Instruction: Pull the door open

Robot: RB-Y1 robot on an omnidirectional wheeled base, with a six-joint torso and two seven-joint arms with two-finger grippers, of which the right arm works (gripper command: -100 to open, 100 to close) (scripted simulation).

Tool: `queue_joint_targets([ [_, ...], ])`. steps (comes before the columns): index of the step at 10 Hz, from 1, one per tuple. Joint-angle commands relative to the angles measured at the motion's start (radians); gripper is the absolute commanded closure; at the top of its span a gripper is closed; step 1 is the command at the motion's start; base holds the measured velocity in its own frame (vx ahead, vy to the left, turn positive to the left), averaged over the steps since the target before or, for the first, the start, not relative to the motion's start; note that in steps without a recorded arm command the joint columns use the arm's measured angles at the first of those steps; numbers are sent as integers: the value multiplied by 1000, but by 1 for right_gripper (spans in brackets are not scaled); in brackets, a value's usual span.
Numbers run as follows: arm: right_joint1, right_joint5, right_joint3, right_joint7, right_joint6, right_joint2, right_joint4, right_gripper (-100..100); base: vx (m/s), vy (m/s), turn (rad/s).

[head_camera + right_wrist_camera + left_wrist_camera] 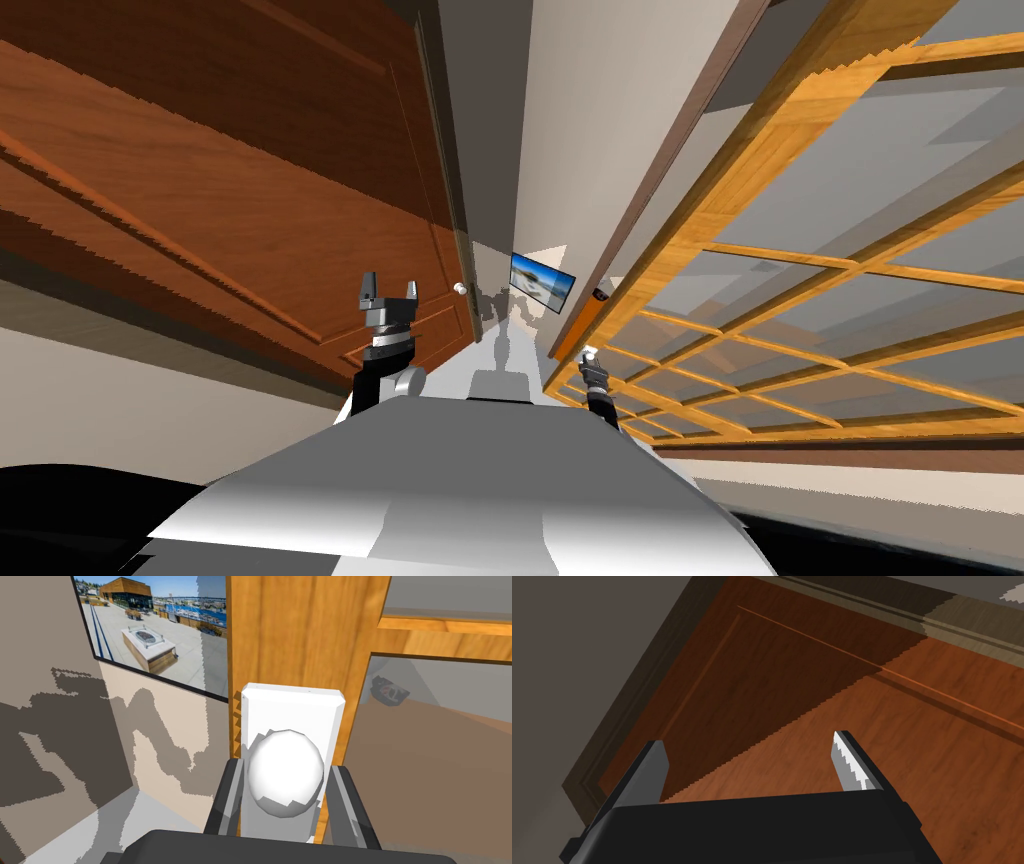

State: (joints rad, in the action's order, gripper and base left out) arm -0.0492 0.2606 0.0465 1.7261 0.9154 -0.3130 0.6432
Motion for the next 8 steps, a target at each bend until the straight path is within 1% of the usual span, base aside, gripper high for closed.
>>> queue_joint_targets([
  [1, -18, -15, -21, 19, 5, -6, 15, 100, -245, -54, 74],
  [3, -34, -38, -51, 51, 21, -22, 25, 100, -238, -14, 60],
  [4, -39, -46, -61, 60, 26, -27, 28, 100, -232, -9, 41],
  [5, -24, -41, -55, 54, 31, -25, 8, 100, -102, 4, 10],
  [6, -38, -57, -75, 74, 45, -34, 11, 100, -133, -21, 39],
  [8, -51, -75, -97, 97, 64, -48, 19, 100, -247, -56, 62],
])
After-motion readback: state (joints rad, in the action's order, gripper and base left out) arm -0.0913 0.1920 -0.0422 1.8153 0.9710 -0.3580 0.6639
